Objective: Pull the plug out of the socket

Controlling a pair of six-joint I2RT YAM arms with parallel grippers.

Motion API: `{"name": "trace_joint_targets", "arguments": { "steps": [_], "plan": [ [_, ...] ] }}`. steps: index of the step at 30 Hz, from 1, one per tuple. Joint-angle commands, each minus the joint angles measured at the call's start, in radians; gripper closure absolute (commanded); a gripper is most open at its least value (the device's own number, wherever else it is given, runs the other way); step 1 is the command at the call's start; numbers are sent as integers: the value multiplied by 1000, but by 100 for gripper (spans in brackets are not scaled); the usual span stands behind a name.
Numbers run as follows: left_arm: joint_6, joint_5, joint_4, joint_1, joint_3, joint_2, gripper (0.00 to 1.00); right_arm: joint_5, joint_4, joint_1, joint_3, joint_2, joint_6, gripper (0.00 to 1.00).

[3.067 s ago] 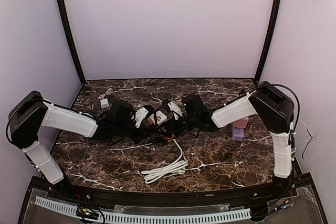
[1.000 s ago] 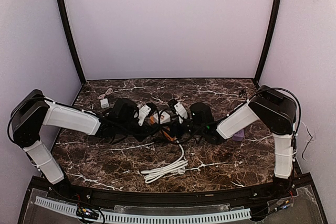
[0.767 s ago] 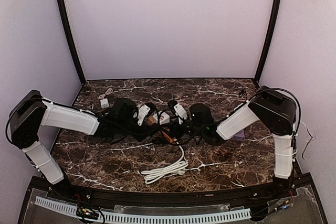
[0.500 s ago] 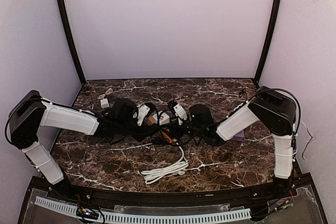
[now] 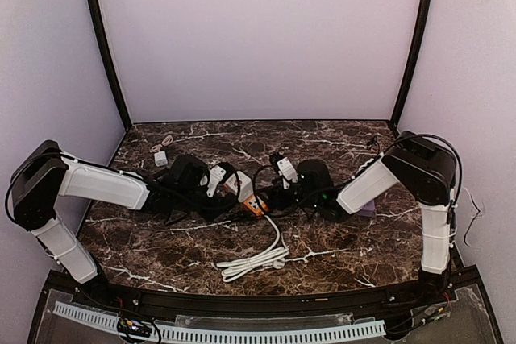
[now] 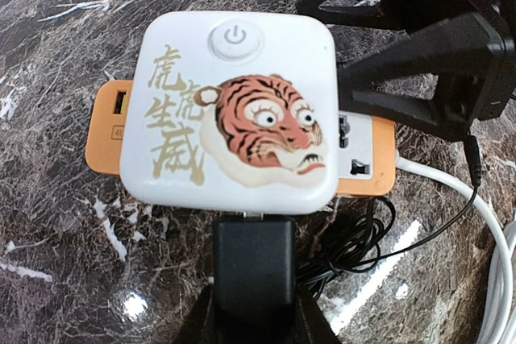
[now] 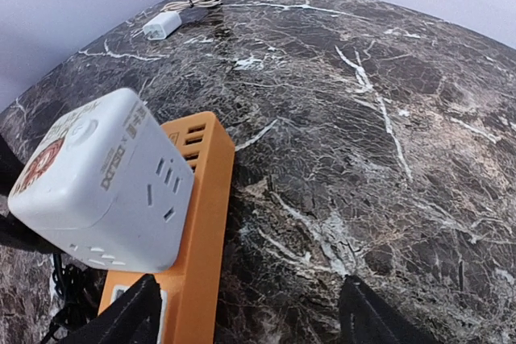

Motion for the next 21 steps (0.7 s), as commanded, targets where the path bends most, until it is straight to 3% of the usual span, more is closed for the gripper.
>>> {"name": "trace_joint_targets", "arguments": {
  "steps": [1,10,21],
  "plan": [
    [-5,13,-82,-7,6,10,99,-78,77,9,-46,-37,2,21],
    [-3,27,-81,-9,51,47,99,-108,108,57,-47,-115,-39,12],
    [-1,35,-81,-13,63,47,99,-47,44,67,69,-38,-60,12]
  ]
}}
